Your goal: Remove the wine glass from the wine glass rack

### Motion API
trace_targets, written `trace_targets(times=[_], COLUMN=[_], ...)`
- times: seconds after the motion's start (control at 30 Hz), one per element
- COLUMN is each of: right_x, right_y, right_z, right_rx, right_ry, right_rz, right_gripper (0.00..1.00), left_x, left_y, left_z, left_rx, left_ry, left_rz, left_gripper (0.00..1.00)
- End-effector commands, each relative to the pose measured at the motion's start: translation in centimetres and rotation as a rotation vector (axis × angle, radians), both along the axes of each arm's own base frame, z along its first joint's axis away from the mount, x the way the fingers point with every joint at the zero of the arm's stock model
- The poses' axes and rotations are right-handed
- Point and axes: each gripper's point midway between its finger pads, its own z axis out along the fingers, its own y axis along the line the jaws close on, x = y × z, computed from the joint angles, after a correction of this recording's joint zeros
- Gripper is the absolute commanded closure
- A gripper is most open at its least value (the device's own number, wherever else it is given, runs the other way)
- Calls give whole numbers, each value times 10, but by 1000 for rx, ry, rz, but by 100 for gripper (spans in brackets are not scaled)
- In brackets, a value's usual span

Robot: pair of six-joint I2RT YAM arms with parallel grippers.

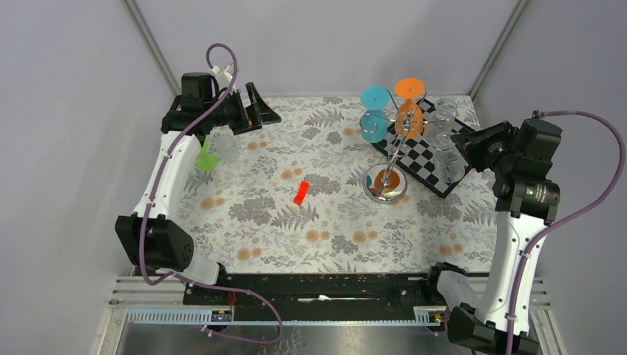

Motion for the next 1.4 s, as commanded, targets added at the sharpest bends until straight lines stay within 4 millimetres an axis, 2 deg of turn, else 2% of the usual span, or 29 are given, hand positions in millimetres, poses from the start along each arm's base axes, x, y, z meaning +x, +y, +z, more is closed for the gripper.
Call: trace_targets(times=[0.0, 0.23, 0.6, 0.77, 1.13, 1.37], right_x=[-4, -9, 0, 11, 36, 45], right_y=[-3, 10, 31, 33, 24, 16], right_z=[29, 28, 37, 36, 53, 44], right_rx=[-1, 53, 174, 212, 185, 183], right_ry=[-107, -86, -154, -185, -307, -273], right_rz=[-45, 3, 110, 128, 130, 90], right_gripper=[100, 100, 100, 100, 100, 100], left_x=[-3, -3, -3, -3, -3, -6], left_y=[2, 2, 4, 3, 3, 4], left_z=[30, 31, 30, 29, 31, 32], left_rx=[-1, -2, 6, 8, 6, 9], left_ry=[-100, -100, -101, -101, -103, -108], left_rz=[6, 8, 13, 12, 11, 19], left_gripper=[3, 3, 3, 3, 3, 3])
